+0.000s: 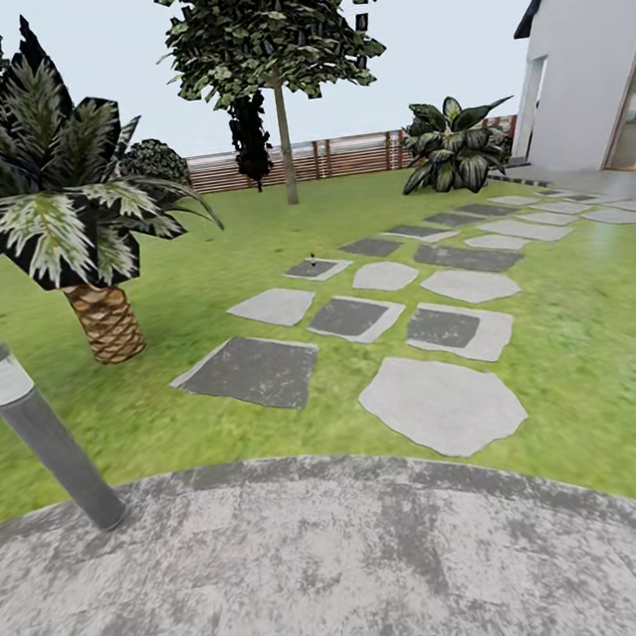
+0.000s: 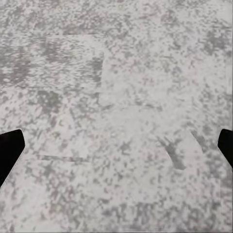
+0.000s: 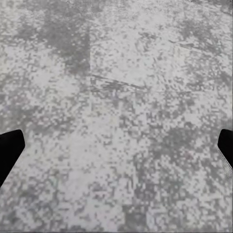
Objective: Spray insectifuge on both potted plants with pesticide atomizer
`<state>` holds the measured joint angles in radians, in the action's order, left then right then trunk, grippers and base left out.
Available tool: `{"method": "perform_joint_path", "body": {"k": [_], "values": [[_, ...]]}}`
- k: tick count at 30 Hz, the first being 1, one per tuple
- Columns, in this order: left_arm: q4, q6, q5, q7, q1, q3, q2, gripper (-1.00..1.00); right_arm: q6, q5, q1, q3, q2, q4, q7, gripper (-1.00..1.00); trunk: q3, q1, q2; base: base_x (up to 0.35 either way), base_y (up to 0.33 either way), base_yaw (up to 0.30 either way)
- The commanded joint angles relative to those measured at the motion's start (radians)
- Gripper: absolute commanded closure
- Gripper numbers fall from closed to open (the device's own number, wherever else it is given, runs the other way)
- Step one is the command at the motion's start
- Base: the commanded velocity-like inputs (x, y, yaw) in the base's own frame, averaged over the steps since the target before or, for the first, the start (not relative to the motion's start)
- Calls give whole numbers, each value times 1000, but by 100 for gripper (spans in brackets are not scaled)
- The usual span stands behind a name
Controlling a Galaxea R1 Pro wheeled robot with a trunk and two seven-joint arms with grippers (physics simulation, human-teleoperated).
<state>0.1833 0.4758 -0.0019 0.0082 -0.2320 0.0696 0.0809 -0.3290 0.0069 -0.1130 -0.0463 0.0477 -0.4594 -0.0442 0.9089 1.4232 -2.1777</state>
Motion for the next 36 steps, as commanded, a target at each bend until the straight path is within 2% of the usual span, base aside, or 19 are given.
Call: {"method": "perform_joint_path", "body": {"k": [1,23,26,33,36], "values": [[-1,4,0,-1,-1,4,0,-100,-3,1,-1,0,0,1,-2,-100,1,0,0,337,0,0],[-1,4,3,-1,-1,9,-1,-100,-4,2,-1,1,-1,2,-2,-100,1,0,0,337,0,0],[-1,4,3,-1,-1,9,-1,-100,-4,2,-1,3,-2,26,-2,-100,1,0,0,337,0,0],[-1,4,3,-1,-1,9,-1,-100,-5,-1,-1,5,-14,84,-2,-100,1,0,0,337,0,0],[-1,4,3,-1,-1,10,-1,-100,-22,-3,-1,5,-32,88,-1,-100,1,0,0,337,0,0]]}}
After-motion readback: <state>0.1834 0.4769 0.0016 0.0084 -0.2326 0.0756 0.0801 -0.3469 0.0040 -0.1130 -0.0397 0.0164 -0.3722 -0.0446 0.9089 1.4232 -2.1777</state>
